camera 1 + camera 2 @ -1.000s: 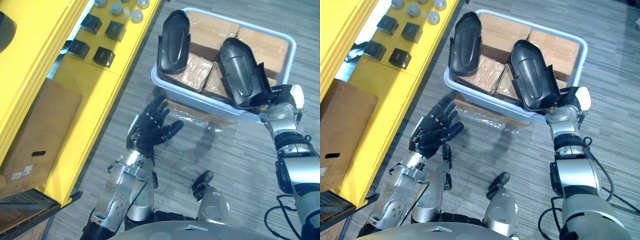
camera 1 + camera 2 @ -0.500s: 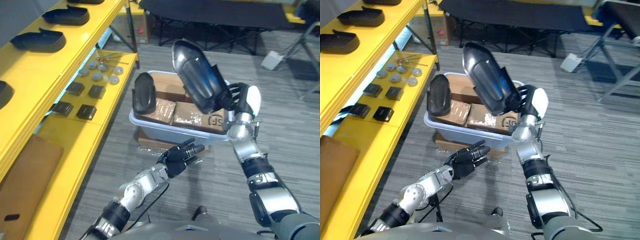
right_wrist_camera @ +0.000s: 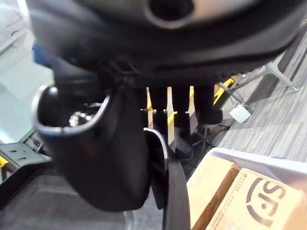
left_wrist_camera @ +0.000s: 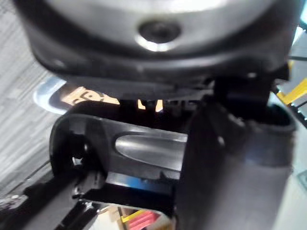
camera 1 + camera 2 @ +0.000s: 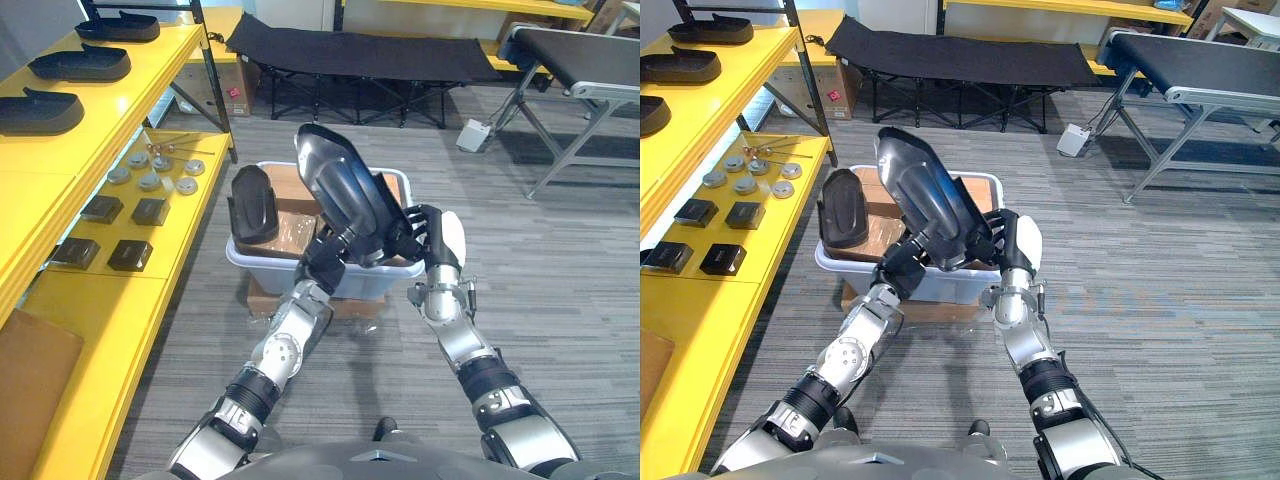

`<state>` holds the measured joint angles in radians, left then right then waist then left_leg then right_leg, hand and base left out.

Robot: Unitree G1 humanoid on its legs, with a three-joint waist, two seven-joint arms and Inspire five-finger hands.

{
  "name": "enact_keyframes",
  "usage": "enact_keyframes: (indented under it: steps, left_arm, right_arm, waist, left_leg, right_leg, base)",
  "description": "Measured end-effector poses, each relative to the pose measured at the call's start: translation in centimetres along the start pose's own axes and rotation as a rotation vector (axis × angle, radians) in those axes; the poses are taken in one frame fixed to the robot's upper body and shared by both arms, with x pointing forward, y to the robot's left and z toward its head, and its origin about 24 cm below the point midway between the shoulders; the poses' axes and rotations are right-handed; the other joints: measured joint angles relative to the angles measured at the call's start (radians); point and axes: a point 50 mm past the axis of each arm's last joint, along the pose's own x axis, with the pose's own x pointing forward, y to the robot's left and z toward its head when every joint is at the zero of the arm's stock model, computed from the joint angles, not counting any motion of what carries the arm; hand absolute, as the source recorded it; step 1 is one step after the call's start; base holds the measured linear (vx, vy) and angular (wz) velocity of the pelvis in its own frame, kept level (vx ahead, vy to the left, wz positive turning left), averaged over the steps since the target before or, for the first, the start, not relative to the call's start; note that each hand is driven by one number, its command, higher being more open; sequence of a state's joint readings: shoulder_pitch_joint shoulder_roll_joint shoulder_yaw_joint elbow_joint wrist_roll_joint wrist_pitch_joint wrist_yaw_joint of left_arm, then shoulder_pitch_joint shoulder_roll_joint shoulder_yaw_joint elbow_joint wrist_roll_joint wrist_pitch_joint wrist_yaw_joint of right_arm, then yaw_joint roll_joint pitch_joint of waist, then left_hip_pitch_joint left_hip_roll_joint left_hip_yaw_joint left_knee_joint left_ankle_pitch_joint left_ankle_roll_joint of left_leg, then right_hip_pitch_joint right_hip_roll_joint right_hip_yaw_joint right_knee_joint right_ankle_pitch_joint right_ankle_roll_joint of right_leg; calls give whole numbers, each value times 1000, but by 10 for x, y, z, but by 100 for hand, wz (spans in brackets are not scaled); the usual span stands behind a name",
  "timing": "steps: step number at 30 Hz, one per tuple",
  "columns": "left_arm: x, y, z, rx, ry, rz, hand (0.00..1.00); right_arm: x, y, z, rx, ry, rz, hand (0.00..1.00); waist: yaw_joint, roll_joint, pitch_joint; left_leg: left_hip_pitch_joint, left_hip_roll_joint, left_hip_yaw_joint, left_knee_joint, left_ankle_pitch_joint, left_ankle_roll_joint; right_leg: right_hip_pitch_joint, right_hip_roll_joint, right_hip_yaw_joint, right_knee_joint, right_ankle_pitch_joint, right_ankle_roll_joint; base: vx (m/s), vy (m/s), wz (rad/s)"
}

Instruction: Walk over and take three plastic housings, then place them on the shelf

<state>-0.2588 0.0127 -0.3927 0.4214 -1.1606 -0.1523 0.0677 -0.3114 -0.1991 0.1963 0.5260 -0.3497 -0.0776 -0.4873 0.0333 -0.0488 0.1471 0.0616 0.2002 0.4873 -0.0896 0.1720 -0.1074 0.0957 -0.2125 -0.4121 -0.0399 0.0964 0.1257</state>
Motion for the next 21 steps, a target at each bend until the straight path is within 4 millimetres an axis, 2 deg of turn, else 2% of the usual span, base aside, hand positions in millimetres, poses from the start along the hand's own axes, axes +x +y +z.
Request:
enact_keyframes:
  steps: [4, 9, 12, 13, 17, 21]
  left_arm:
    - [1, 2, 2, 5, -8, 25, 100]
    - [1, 1, 0, 123, 8, 29, 100]
    - [0, 1, -2, 177, 28, 36, 100]
    - [0, 2, -3, 201, 41, 40, 0]
    - [0, 1, -3, 270, 33, 30, 0]
    - [0, 0, 0, 230, -12, 26, 0]
  right_arm:
    - [-3, 5, 1, 4, -5, 16, 0]
    - [-7, 11, 2, 11, -18, 39, 0]
    - [-9, 16, 5, 21, -29, 53, 0]
    - [-10, 17, 7, 29, -31, 56, 0]
    - [-11, 19, 12, 67, -47, 55, 0]
    - [-12, 20, 24, 123, -81, 72, 0]
  waist:
    - [12, -4, -3]
    - [16, -23, -16]
    - [16, -25, -17]
    - [17, -25, -17]
    - [18, -25, -17]
    - [11, -26, -17]
  left_leg:
    - [0, -2, -5, 0, 1, 0]
    - [1, -9, -13, 0, 1, 0]
    - [6, -10, -14, 0, 1, 0]
    - [11, -10, -13, 0, 0, 0]
    - [16, -10, -9, 0, -4, -2]
    - [21, -10, 0, 0, -10, -5]
  right_leg:
    - [8, 0, -7, -5, 4, 2]
    - [20, -4, -13, -17, 7, 5]
    - [27, -4, -12, -18, 8, 5]
    - [30, -4, -11, -18, 7, 5]
    - [30, -4, -4, -18, 7, 5]
    - [26, -4, 3, -26, 11, 2]
  base:
    - [14, 3, 3]
    - [21, 7, 4]
    - [0, 0, 0]
    - [0, 0, 0]
    - [-22, 23, -5]
    - [-14, 22, -7]
